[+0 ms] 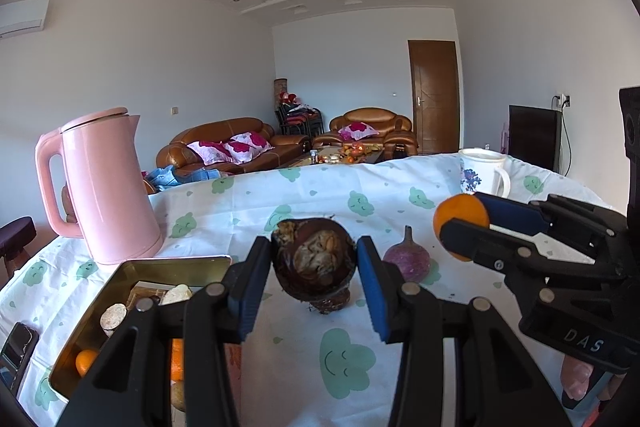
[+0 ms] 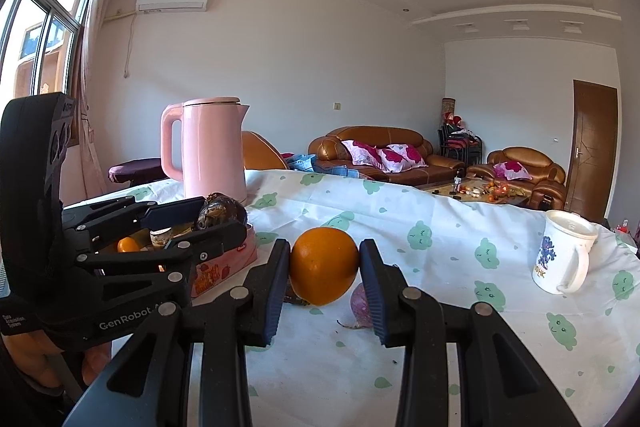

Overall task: Organize fruits
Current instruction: 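Carry the brown fruit with the left tool while the right tool carries the orange toward the tin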

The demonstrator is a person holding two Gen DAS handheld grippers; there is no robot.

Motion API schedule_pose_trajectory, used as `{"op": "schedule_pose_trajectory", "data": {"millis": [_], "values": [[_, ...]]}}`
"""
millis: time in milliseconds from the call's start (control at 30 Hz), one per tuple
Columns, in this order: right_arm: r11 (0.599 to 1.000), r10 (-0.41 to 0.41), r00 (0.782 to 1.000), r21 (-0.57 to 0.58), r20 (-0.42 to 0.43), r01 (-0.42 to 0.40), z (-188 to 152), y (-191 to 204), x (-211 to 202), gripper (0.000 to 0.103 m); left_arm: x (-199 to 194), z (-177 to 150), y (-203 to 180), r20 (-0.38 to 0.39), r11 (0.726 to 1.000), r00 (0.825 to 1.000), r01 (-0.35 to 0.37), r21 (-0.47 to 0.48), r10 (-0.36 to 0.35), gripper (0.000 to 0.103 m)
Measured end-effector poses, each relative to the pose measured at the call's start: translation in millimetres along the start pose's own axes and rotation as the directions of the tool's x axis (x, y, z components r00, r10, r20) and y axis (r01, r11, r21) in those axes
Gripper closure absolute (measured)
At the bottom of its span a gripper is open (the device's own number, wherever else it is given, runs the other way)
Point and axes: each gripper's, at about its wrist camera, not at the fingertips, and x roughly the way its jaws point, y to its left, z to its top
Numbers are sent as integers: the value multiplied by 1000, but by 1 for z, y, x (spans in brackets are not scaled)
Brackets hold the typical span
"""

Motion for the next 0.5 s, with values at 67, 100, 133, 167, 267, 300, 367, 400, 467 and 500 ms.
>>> {"op": "schedule_pose_trajectory", "data": {"millis": [67, 100, 133, 167, 267, 300, 367, 400, 467, 500], "values": [[1000, 4, 1000, -3, -2, -4, 0, 3, 1, 65, -1, 0, 2, -2, 1000, 1000, -1, -2, 1, 57], [1000, 6, 1000, -4, -3, -6, 0, 4, 1, 65, -1, 0, 3, -3, 1000, 1000, -3, -4, 3, 57], [1000, 8, 1000, -5, -4, -8, 1, 6, 2, 65, -2, 0, 4, -3, 1000, 1000, -4, -6, 4, 57], [1000, 10, 1000, -5, -5, -10, 1, 7, 3, 65, -2, 0, 5, -4, 1000, 1000, -6, -9, 6, 57], [1000, 18, 1000, -9, -8, -18, 1, 10, 4, 65, -5, 1, 9, -1, 1000, 1000, -10, -14, 10, 57], [1000, 21, 1000, -12, -10, -21, 2, 12, 5, 65, -6, 1, 10, 0, 1000, 1000, -11, -15, 11, 57], [999, 28, 1000, -18, -12, -28, 3, 16, 7, 65, -9, 1, 13, 2, 1000, 1000, -13, -20, 13, 57], [999, 31, 999, -20, -12, -32, 4, 18, 8, 65, -10, 1, 14, 2, 1000, 1000, -15, -22, 15, 57], [999, 39, 999, -26, -15, -39, 5, 21, 10, 65, -11, 1, 18, 0, 999, 1000, -20, -26, 20, 57], [999, 43, 999, -29, -16, -44, 6, 24, 11, 65, -12, 1, 20, -1, 999, 1000, -22, -30, 22, 57]]}}
